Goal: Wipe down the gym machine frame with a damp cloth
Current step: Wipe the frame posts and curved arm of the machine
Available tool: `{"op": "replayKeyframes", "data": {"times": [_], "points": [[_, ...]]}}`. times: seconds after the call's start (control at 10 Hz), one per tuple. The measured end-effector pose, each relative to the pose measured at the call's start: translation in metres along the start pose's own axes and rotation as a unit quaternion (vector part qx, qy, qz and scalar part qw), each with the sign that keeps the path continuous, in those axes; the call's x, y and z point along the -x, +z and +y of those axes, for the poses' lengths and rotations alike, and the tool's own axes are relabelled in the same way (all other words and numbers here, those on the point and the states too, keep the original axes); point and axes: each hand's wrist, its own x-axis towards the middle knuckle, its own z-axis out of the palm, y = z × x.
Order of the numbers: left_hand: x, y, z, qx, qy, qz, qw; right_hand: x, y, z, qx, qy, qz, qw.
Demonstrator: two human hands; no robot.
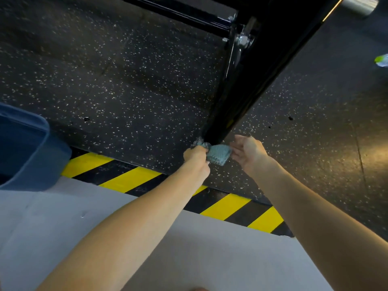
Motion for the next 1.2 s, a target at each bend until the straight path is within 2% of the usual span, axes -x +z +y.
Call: {"op": "replayKeyframes", "data": {"times": [0.1,0.2,0.3,0.4,0.5,0.6,0.7,0.8,0.9,1.0,1.1,1.2], "points": [[-0.029,-0.001,-0.006,-0.167,0.047,-0.03,0.984,0.001,0.002,-0.002,0.01,-0.012,-0.009,1.0],[-0.023,-0.005,0.004,-0.201,0.143,0.036,0.968,0.0,0.005,0.0,0.032,-0.023,-0.025,0.999],[-0.003,0.003,0.028,-0.211,0.306,-0.024,0.928,-0.003,0.012,-0.003,0.037,-0.038,-0.043,0.998],[0.007,0.008,0.035,-0.229,0.362,-0.102,0.898,-0.005,0.018,-0.011,0.043,-0.05,-0.039,0.997],[-0.011,0.002,0.027,-0.309,0.31,-0.062,0.897,0.0,0.019,-0.014,0.019,-0.051,-0.038,0.998],[-0.015,0.01,0.043,-0.384,0.223,-0.051,0.894,0.002,0.021,-0.014,-0.015,-0.037,-0.041,0.998],[0.011,0.039,0.077,-0.28,0.326,-0.159,0.889,0.003,0.019,-0.015,-0.018,-0.03,-0.048,0.998],[0.017,0.045,0.08,-0.258,0.363,-0.206,0.871,0.003,0.015,-0.017,-0.015,-0.028,-0.058,0.998],[-0.009,0.023,0.058,-0.339,0.315,-0.141,0.875,0.006,0.015,-0.019,-0.027,-0.038,-0.059,0.997],[-0.005,0.01,0.048,-0.345,0.285,-0.133,0.884,0.008,0.019,-0.018,-0.037,-0.046,-0.062,0.996],[0.027,0.016,0.064,-0.27,0.335,-0.193,0.882,0.008,0.019,-0.018,-0.043,-0.043,-0.054,0.997],[0.065,0.019,0.074,-0.243,0.431,-0.254,0.831,0.006,0.016,-0.023,-0.025,-0.048,-0.031,0.998]]}}
